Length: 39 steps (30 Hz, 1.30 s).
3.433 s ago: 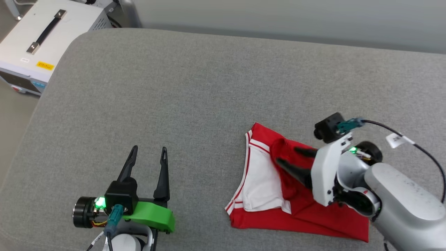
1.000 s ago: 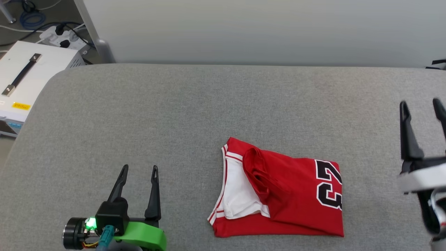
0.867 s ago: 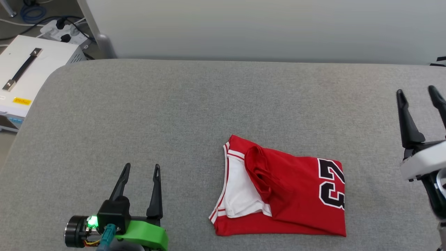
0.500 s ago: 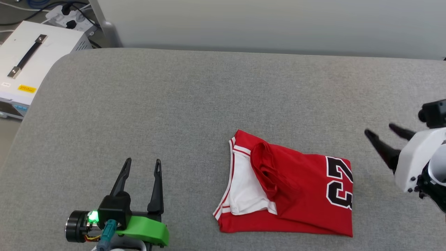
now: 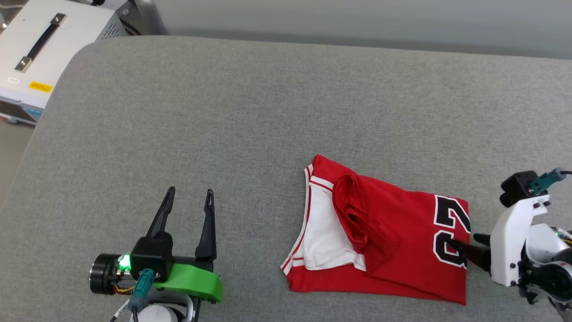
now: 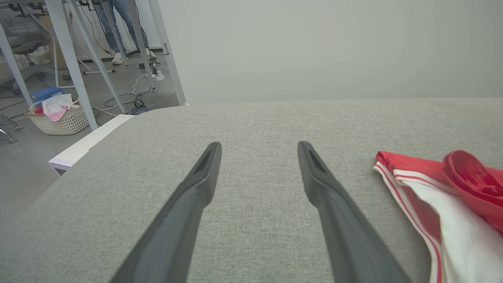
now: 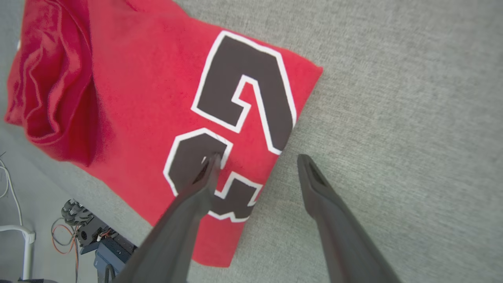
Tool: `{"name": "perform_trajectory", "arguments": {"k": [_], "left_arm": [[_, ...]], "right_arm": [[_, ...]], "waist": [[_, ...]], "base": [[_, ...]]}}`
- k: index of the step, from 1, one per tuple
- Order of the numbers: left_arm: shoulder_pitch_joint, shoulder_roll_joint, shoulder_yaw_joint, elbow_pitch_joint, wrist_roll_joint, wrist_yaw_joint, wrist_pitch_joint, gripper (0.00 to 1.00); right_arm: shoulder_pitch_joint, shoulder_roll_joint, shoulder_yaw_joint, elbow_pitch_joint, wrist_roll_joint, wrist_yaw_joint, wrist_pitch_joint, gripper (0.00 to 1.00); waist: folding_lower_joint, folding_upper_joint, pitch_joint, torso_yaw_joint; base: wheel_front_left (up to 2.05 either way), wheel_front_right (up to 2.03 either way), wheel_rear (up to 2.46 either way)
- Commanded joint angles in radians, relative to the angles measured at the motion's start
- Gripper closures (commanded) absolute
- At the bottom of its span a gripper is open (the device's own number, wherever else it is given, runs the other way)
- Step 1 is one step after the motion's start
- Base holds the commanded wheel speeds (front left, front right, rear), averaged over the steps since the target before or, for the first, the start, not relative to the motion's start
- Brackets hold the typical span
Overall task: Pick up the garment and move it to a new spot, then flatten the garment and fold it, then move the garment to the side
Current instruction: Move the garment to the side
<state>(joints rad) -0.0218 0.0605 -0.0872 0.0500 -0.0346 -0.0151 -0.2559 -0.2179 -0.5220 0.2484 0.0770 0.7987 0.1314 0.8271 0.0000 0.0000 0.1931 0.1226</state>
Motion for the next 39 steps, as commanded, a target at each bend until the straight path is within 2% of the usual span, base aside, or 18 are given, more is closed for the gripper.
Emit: {"name": "perform_trajectory", "arguments": {"k": [1,8,15,16,17,18,29,39], "left_arm": [[-0.022,-0.005,0.001,-0.004,-0.002,-0.008,-0.006,0.0],[-0.051,-0.007,-0.007,0.001,-0.002,-0.016,-0.006,0.0],[-0.057,-0.008,-0.006,0.005,-0.002,-0.017,-0.006,0.0],[-0.057,-0.008,-0.006,0.006,-0.002,-0.016,-0.006,0.0],[-0.056,-0.008,-0.007,0.007,-0.002,-0.016,-0.006,0.0],[-0.056,-0.008,-0.007,0.008,-0.003,-0.016,-0.006,0.0],[-0.031,-0.009,-0.007,0.013,-0.008,-0.012,-0.006,0.0],[-0.013,-0.01,0.004,0.006,-0.014,-0.014,-0.006,0.0]], "right_arm": [[0.011,0.01,0.01,0.016,0.009,-0.001,-0.006,0.0],[0.003,0.065,0.09,0.108,0.051,-0.001,-0.074,0.0],[-0.009,0.046,0.179,0.134,0.089,-0.001,-0.153,0.0],[-0.013,0.042,0.184,0.136,0.093,-0.001,-0.171,0.56],[-0.017,0.038,0.189,0.138,0.098,-0.001,-0.187,0.89],[-0.023,0.033,0.195,0.139,0.104,-0.001,-0.206,1.0],[-0.08,-0.046,0.233,0.099,0.125,-0.001,-0.357,1.0],[-0.144,-0.162,0.231,0.021,0.069,-0.001,-0.407,1.0]], "waist": [[0.0,0.0,0.024,0.011],[0.0,0.0,0.064,0.022],[0.0,0.0,0.068,0.017],[0.0,0.0,0.066,0.015],[0.0,0.0,0.064,0.014],[0.0,0.0,0.061,0.012],[0.0,0.0,0.022,-0.023],[0.0,0.0,0.009,-0.129]], "base": [[0.0,0.0,0.0],[0.0,0.0,0.0],[0.0,0.0,0.0],[0.0,0.0,0.0],[0.0,0.0,0.0],[0.0,0.0,0.0],[0.0,0.0,0.0],[0.0,0.0,0.0]]}}
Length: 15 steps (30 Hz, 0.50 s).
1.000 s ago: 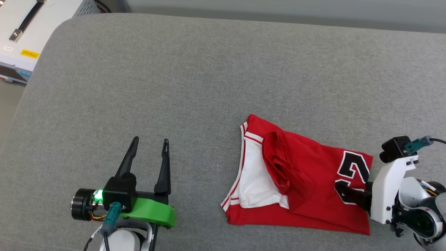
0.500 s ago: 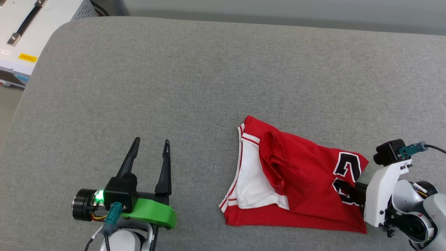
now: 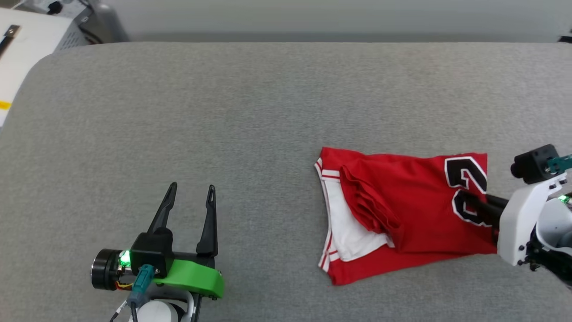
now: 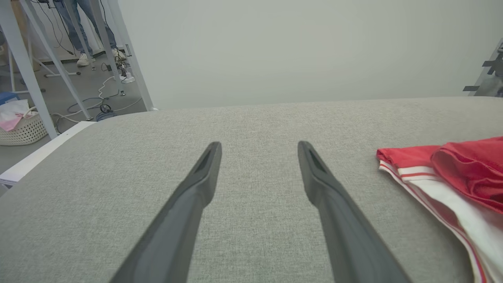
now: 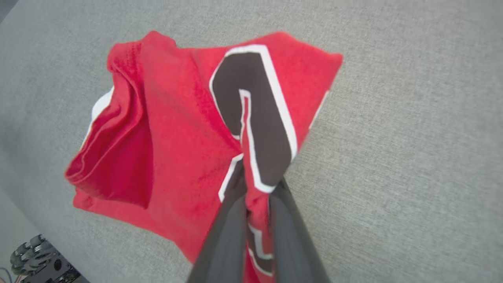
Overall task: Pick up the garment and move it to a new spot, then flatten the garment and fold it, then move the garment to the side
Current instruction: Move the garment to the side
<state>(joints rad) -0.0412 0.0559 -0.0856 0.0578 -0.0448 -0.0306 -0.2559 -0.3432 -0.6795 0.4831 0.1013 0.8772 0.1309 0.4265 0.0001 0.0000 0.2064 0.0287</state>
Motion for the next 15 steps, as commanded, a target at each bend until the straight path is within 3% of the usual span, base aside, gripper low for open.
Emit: {"name": "perform_trajectory", "arguments": {"k": [1,15], "left_arm": [[0.006,-0.005,0.003,-0.003,-0.004,0.001,-0.006,0.0],[-0.018,-0.002,0.018,-0.035,0.015,-0.005,-0.006,0.0]], "right_arm": [[-0.025,-0.02,-0.006,-0.012,-0.02,0.0,-0.007,1.0],[-0.075,-0.112,-0.096,-0.045,-0.061,0.0,-0.005,1.0]], "waist": [[-0.0001,0.0,-0.004,-0.05],[-0.0001,0.0,0.059,-0.213]], "base": [[0.0,0.0,0.0],[0.0,0.0,0.0]]}}
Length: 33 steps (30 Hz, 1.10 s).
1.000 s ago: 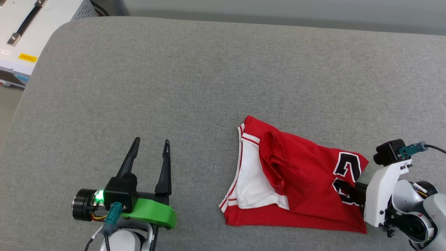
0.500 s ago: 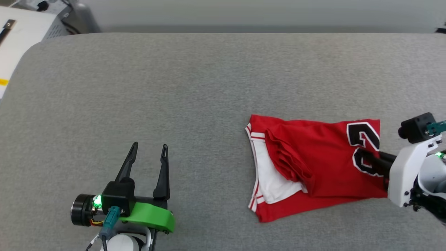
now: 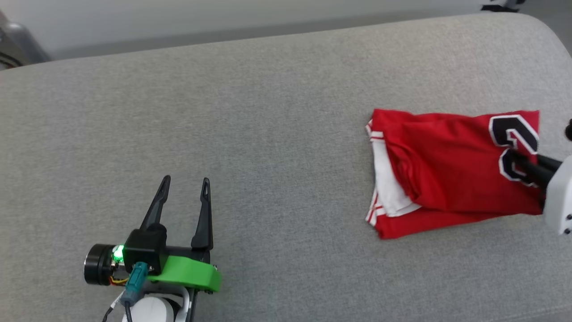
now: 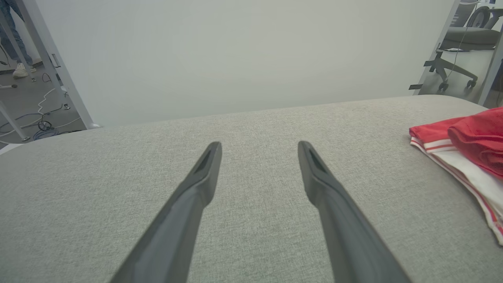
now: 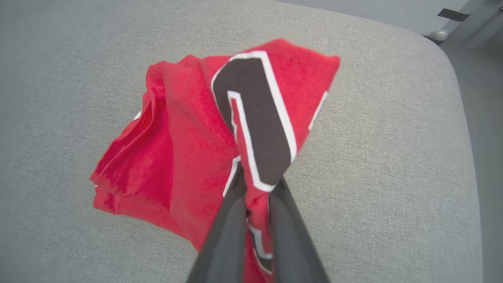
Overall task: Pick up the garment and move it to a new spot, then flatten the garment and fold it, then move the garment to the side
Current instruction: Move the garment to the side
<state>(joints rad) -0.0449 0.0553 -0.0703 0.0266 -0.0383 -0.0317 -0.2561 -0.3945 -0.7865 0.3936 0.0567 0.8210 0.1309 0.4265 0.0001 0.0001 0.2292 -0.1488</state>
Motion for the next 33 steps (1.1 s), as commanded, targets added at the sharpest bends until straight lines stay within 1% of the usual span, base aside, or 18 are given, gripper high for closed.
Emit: {"name": "perform_trajectory", "arguments": {"k": [1,8,13,19,28,33], "left_arm": [[-0.019,0.001,0.004,-0.008,0.01,-0.004,-0.006,0.0],[-0.074,0.018,0.005,-0.044,0.024,-0.014,-0.006,0.0],[-0.118,0.029,-0.001,-0.071,0.032,-0.019,-0.006,0.0],[-0.153,0.036,-0.008,-0.099,0.035,-0.02,-0.006,0.0],[-0.19,0.04,-0.024,-0.127,0.036,-0.021,-0.006,0.0],[-0.197,0.043,-0.028,-0.132,0.036,-0.017,-0.006,0.0]], "right_arm": [[-0.028,-0.011,-0.016,0.002,-0.005,0.0,-0.004,1.0],[-0.09,-0.045,-0.099,0.07,-0.029,0.0,-0.005,1.0],[-0.163,-0.07,-0.143,0.158,-0.061,0.0,0.003,1.0],[-0.243,-0.107,-0.176,0.277,-0.124,0.0,-0.002,1.0],[-0.329,-0.142,-0.273,0.472,-0.167,0.0,-0.017,1.0],[-0.362,-0.147,-0.288,0.563,-0.181,0.0,-0.059,1.0]], "waist": [[-0.0001,-0.0001,0.047,-0.04],[-0.0001,-0.0001,0.154,-0.043],[-0.0001,-0.0001,0.241,-0.019],[-0.0001,-0.0001,0.313,0.007],[-0.0001,-0.0001,0.376,0.036],[-0.0001,-0.0001,0.387,0.043]], "base": [[0.0,0.0,0.0],[0.0,0.0,0.0],[0.0,0.0,0.0],[0.0,0.0,0.0],[0.0,0.0,0.0],[0.0,0.0,0.0]]}}
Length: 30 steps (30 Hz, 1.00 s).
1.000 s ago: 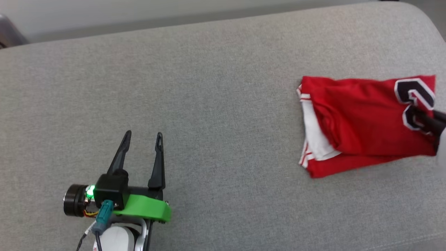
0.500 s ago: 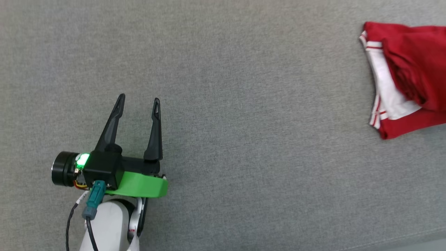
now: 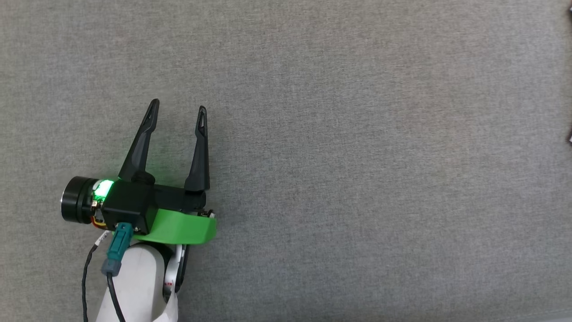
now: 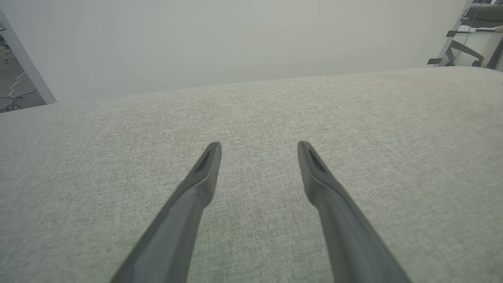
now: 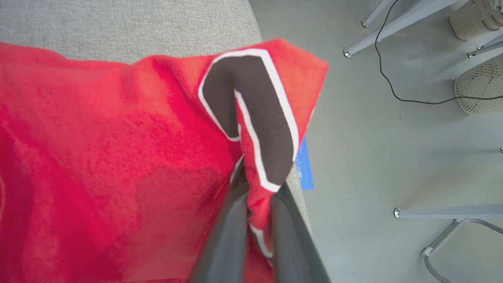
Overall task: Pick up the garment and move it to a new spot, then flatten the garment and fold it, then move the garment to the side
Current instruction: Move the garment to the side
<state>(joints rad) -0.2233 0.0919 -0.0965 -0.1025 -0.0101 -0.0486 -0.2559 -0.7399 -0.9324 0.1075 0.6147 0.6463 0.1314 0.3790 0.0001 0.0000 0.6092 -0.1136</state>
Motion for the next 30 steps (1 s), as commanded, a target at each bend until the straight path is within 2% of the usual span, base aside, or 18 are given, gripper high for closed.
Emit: {"name": "perform_trajectory", "arguments": {"k": [1,2,3,9,15,18,19,21,24,30], "left_arm": [[-0.019,0.008,-0.002,-0.002,0.008,0.001,-0.006,0.0],[-0.019,0.008,-0.002,-0.001,0.008,0.002,-0.006,0.0],[-0.018,0.009,-0.003,0.001,0.008,0.003,-0.006,0.0],[-0.007,0.007,-0.008,0.016,0.002,0.008,-0.006,0.0],[0.033,0.001,-0.002,0.031,-0.01,0.022,-0.006,0.0],[0.061,-0.003,0.006,0.037,-0.018,0.03,-0.006,0.0],[0.092,-0.007,0.015,0.042,-0.026,0.036,-0.006,0.0],[0.105,-0.009,0.017,0.048,-0.03,0.035,-0.006,0.0],[0.117,-0.012,0.026,0.055,-0.037,0.035,-0.006,0.0],[0.145,-0.018,0.042,0.068,-0.043,0.034,-0.006,0.0]], "right_arm": [[-0.025,0.005,-0.006,0.024,-0.004,-0.001,-0.028,1.0],[-0.032,0.011,-0.009,0.039,-0.001,-0.001,-0.039,0.44],[-0.041,0.016,-0.007,0.054,0.0,-0.001,-0.055,0.0],[-0.059,0.011,0.021,0.111,-0.039,-0.001,-0.164,0.0],[-0.044,0.017,0.04,0.086,-0.064,-0.001,-0.323,0.0],[-0.039,0.041,0.026,0.07,-0.068,-0.001,-0.401,0.0],[-0.044,0.082,0.0,0.052,-0.097,-0.001,-0.515,0.0],[-0.048,0.119,-0.018,0.042,-0.123,-0.001,-0.574,0.0],[-0.051,0.182,-0.034,0.003,-0.176,-0.001,-0.616,0.0],[-0.008,0.354,-0.065,-0.126,-0.295,-0.001,-0.638,0.0]], "waist": [[-0.0001,0.0,0.006,0.009],[-0.0001,0.0,0.004,0.008],[-0.0001,0.0,-0.001,0.008],[-0.0001,0.0,-0.058,0.018],[-0.0001,0.0,-0.152,0.028],[-0.0001,0.0,-0.195,0.029],[-0.0001,0.0,-0.237,0.03],[-0.0001,0.0,-0.261,0.039],[-0.0001,0.0,-0.29,0.051],[-0.0001,0.0,-0.348,0.07]], "base": [[0.0,0.0,0.0],[0.0,0.0,0.0],[0.0,0.0,0.0],[0.0,0.0,0.0],[0.0,0.0,0.0],[0.0,0.0,0.0],[0.0,0.0,0.0],[0.0,0.0,0.0],[0.0,0.0,0.0],[0.0,0.0,0.0]]}}
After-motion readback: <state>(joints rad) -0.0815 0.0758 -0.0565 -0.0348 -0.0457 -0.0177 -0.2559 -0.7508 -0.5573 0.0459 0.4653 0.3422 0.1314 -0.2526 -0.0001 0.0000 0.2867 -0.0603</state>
